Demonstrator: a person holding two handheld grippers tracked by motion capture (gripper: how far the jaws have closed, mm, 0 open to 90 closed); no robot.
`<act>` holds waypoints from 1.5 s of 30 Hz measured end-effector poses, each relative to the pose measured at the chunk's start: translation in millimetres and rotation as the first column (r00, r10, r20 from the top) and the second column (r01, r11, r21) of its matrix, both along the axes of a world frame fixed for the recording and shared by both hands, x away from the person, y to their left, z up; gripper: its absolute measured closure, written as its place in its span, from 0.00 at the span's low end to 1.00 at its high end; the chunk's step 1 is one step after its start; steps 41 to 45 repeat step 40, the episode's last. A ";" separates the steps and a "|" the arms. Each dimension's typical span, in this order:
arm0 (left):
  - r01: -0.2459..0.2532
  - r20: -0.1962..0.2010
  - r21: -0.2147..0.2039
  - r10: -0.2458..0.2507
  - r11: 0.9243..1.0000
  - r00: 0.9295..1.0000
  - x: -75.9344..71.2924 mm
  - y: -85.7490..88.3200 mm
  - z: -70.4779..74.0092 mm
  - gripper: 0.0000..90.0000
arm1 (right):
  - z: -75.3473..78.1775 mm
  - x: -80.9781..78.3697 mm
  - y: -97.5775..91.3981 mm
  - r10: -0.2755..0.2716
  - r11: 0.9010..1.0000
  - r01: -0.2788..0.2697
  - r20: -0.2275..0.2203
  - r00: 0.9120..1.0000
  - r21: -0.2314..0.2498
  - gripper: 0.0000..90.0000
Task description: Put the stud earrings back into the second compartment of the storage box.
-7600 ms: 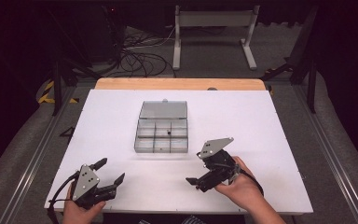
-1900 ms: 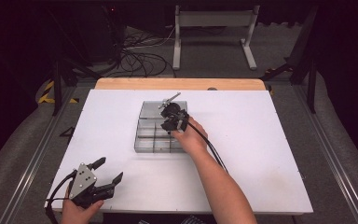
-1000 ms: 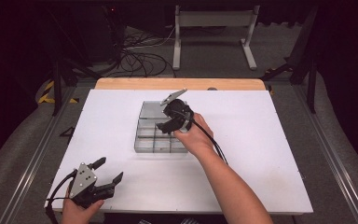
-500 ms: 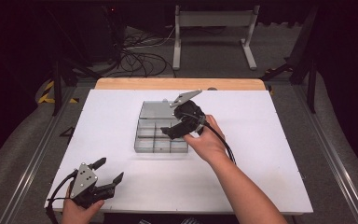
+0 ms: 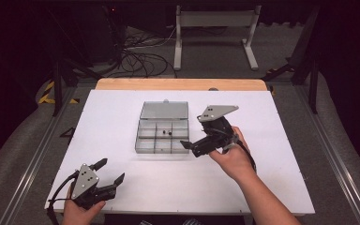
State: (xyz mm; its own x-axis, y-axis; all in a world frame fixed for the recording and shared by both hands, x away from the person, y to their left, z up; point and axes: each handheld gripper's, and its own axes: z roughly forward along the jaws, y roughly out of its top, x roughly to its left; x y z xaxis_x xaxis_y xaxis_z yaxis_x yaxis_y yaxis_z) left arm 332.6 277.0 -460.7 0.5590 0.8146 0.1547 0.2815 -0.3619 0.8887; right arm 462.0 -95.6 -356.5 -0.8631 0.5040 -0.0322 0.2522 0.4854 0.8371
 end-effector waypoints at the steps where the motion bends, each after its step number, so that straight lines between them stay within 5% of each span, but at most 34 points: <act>1: 0.000 0.000 0.001 0.000 1.000 1.000 0.0 -0.2 0.0 0.26 | -1.8 -2.6 -4.3 0.000 1.000 0.000 0.004 1.000 0.009 0.01; 25: 0.001 0.012 -0.011 -0.001 1.000 1.000 -2.0 -1.3 0.8 0.26 | -63.0 -49.0 -76.4 -0.038 0.999 0.036 0.064 0.997 0.028 0.00; 38: 0.024 0.012 -0.003 -0.024 1.000 1.000 -1.8 -2.0 0.5 0.25 | -115.4 -64.3 -120.8 -0.055 0.994 0.055 -0.005 0.998 0.099 0.00; 45: 0.026 0.011 -0.003 -0.026 1.000 1.000 -1.9 -1.7 0.9 0.24 | -117.3 -63.8 -124.7 -0.064 0.992 0.067 -0.026 0.998 0.105 0.00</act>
